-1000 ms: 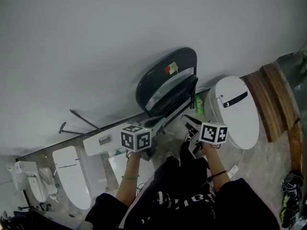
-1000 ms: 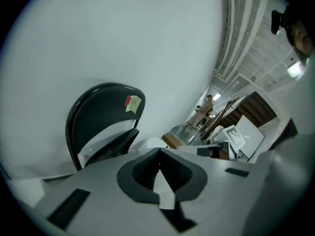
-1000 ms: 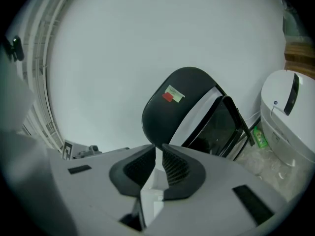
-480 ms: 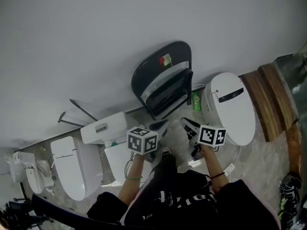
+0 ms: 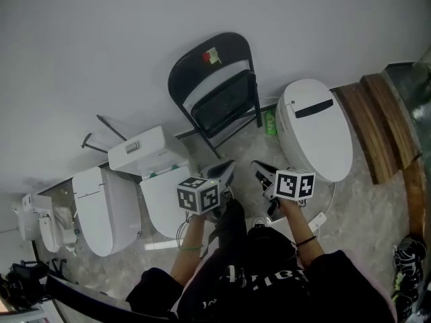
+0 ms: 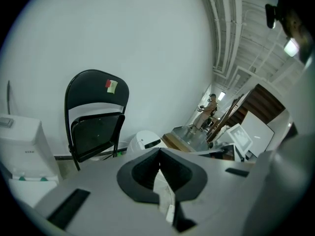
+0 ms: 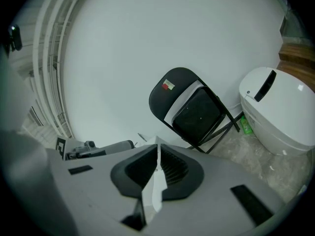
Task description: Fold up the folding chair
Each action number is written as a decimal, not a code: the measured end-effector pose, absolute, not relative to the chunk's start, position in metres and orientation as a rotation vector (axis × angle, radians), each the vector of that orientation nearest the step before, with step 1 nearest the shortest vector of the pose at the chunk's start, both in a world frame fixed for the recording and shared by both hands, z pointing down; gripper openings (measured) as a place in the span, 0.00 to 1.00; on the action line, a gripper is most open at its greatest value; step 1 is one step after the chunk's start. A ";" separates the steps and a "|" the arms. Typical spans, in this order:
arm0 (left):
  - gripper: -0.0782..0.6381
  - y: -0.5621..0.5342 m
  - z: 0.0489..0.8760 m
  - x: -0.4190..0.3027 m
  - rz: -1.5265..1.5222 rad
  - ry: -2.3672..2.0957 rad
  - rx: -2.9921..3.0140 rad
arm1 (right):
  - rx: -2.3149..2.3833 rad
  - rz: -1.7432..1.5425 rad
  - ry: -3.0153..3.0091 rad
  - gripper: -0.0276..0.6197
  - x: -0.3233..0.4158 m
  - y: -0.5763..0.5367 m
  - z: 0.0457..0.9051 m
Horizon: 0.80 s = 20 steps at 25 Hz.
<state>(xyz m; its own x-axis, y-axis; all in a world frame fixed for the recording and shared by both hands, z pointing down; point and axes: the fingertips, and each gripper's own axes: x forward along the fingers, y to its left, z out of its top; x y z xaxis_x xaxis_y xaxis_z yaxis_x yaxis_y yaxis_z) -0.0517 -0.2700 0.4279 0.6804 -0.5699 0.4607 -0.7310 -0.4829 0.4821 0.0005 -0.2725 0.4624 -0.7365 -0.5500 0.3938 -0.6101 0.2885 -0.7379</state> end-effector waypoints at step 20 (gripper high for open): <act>0.11 -0.109 0.437 -0.087 0.280 -1.030 2.162 | 1.064 1.456 -2.462 0.09 -0.038 -0.128 0.475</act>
<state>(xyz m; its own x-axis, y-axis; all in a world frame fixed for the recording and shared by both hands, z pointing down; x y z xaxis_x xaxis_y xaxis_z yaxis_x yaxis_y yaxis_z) -0.0866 -0.1094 0.4371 0.6580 -0.5908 0.4668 -0.7459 -0.4267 0.5114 -0.0377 -0.1283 0.4749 -0.7533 -0.5184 0.4048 -0.6045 0.3031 -0.7367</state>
